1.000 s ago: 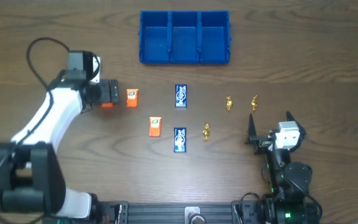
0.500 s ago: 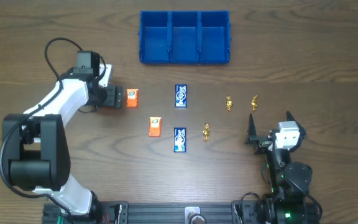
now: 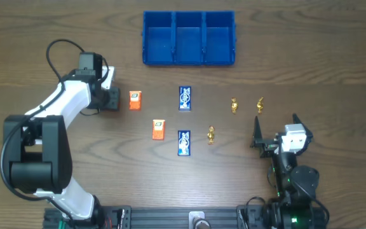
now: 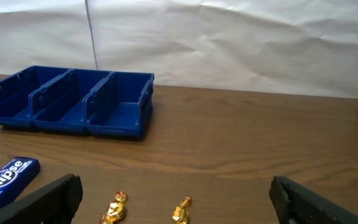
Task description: Sort Candies Into Trays
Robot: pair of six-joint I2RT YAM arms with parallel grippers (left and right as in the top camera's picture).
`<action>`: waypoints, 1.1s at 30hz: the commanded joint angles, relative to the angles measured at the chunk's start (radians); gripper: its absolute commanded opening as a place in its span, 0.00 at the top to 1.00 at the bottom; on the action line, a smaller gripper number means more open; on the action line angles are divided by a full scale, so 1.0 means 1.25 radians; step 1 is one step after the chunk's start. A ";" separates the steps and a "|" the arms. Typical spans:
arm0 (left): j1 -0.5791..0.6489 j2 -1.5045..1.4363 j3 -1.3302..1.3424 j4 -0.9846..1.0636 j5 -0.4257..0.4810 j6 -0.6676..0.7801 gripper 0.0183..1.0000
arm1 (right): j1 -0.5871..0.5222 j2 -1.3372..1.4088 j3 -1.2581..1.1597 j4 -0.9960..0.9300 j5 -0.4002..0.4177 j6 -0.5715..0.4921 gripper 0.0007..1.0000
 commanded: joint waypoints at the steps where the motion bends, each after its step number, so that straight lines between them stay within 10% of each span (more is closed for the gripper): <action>1: 0.002 0.012 0.015 0.002 -0.011 -0.029 0.58 | 0.003 -0.005 -0.004 -0.003 0.008 -0.012 0.00; 12: -0.019 -0.031 0.127 -0.052 -0.024 -0.117 0.71 | 0.003 -0.005 -0.004 -0.003 0.008 -0.012 0.00; 23: -0.226 0.075 0.684 -0.191 -0.197 -0.241 0.73 | 0.003 -0.005 -0.004 -0.003 0.008 -0.012 0.00; 33: -0.250 0.338 0.855 -0.208 -0.147 -0.288 0.71 | 0.003 -0.005 -0.004 -0.003 0.008 -0.012 0.00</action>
